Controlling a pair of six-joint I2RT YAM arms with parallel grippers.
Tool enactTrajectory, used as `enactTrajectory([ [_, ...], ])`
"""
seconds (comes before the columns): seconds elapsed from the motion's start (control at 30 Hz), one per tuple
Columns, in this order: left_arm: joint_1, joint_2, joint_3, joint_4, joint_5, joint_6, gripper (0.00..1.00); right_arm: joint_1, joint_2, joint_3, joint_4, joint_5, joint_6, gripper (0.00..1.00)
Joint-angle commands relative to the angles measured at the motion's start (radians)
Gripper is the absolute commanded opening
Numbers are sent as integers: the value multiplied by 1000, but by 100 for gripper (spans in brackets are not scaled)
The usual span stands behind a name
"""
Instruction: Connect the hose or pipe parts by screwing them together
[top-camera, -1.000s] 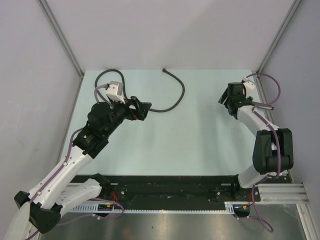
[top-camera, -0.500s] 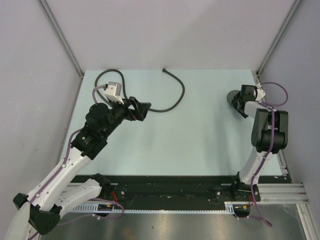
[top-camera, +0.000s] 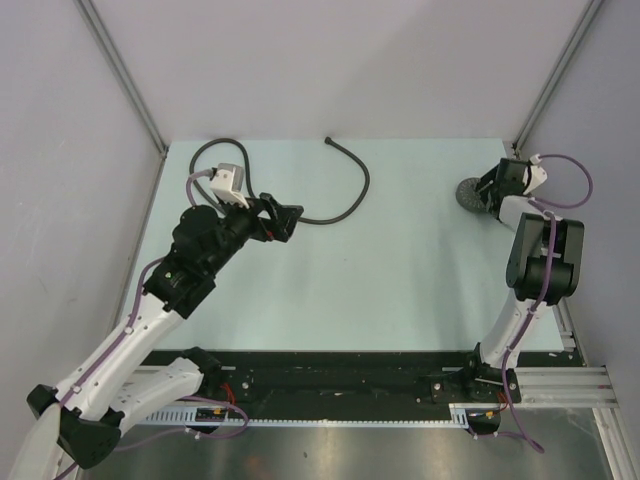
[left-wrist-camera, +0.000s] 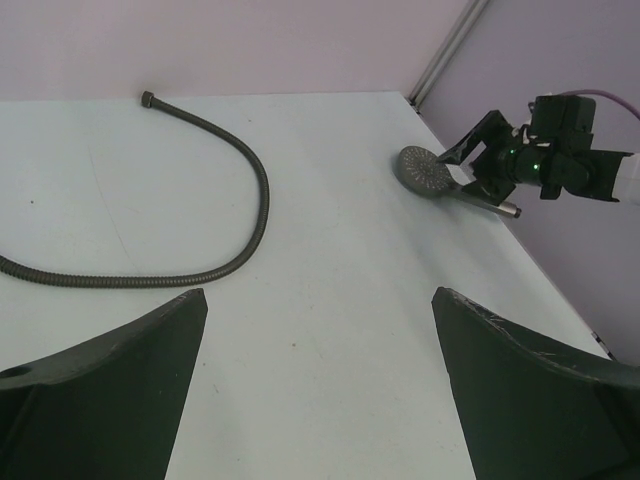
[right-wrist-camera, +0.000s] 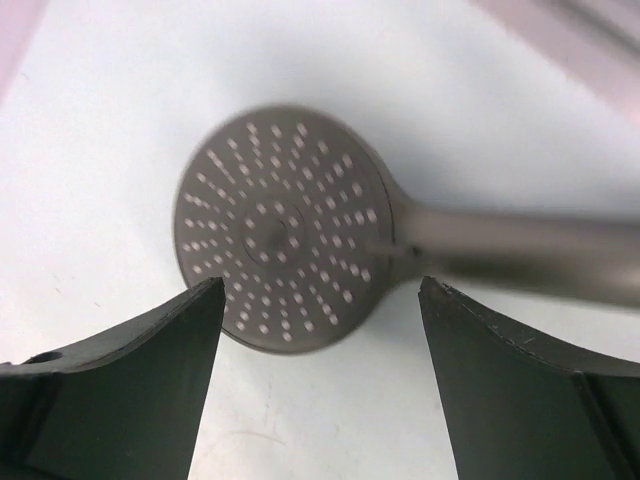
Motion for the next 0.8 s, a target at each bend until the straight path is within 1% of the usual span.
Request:
enactTrajectory([
  [0.0,6,7,2,28,14,-22,100,-22,16,122,56,-7,-124,84],
  [0.1,6,7,2,28,14,-24,100,-23,71,177,41,-54,-242,86],
  [0.13,8,7,2,27,14,-22,100,-23,88,226,22,-61,-312,89],
  [0.2,8,5,0,27,14,-22,100,-23,132,302,-96,-59,-363,89],
  [0.23,8,5,0,27,14,-24,100,-22,190,401,-148,-56,-412,90],
  [0.27,8,7,0,30,14,-24,100,-23,221,452,-262,-59,-436,91],
  [0.33,9,8,2,28,14,-24,100,-23,295,545,-364,-79,-473,90],
  [0.37,9,10,2,30,38,-27,100,-23,306,588,-424,-96,-514,89],
  [0.47,11,19,2,28,37,-27,100,-33,288,566,-443,-165,-570,89],
  [0.53,12,21,2,30,41,-27,100,-62,272,549,-447,-200,-579,89],
  [0.6,14,21,2,28,46,-30,100,-82,255,535,-470,-268,-576,89],
  [0.67,16,22,3,30,47,-31,100,-105,239,521,-487,-283,-578,89],
  [0.77,23,27,5,30,69,-40,100,-119,226,506,-518,-357,-610,89],
])
